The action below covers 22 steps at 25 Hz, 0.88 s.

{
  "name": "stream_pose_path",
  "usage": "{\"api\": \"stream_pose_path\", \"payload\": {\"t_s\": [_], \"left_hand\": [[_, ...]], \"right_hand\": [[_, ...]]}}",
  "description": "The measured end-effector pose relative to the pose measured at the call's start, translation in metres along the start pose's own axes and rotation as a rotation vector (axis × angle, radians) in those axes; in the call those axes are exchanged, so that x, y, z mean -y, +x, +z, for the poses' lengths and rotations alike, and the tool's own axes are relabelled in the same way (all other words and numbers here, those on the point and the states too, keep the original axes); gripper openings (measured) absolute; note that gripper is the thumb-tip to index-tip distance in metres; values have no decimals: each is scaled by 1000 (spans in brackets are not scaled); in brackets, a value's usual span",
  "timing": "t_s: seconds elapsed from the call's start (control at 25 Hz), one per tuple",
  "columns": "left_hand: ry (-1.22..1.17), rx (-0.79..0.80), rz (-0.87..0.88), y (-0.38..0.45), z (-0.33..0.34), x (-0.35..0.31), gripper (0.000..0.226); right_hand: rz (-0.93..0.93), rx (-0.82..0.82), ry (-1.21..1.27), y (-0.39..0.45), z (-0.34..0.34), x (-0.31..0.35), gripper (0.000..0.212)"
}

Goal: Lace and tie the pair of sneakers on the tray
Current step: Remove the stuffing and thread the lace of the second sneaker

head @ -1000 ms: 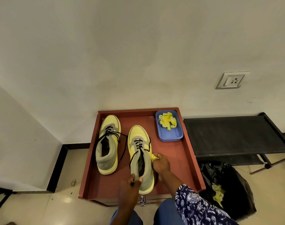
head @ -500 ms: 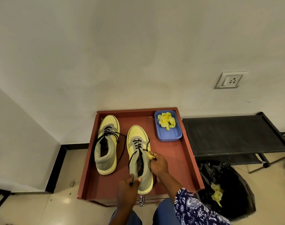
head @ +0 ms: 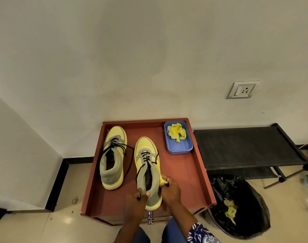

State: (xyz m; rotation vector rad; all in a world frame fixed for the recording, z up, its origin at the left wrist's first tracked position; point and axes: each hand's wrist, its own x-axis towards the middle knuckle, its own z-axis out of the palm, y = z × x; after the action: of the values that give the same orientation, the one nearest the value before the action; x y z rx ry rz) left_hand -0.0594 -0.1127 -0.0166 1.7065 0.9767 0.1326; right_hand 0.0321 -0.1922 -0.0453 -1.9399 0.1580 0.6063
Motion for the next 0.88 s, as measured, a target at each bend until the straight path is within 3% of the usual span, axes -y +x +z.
{"api": "stream_pose_path", "payload": {"t_s": [0.56,0.68,0.84,0.88], "left_hand": [[-8,4,6,-2,1,-4,40],[15,5,29,-5,1,-4,23],[37,13,35,-9,1,-5,13],[54,21,29,-7,0,-6,20]], "right_hand": [[64,-98,161,-48,14,-23,29],[36,-108,106,-43,10,-16,31],[-15,-107,-38,-24,2,5,36],[-26,-97,-68,-18,0,12,37]]}}
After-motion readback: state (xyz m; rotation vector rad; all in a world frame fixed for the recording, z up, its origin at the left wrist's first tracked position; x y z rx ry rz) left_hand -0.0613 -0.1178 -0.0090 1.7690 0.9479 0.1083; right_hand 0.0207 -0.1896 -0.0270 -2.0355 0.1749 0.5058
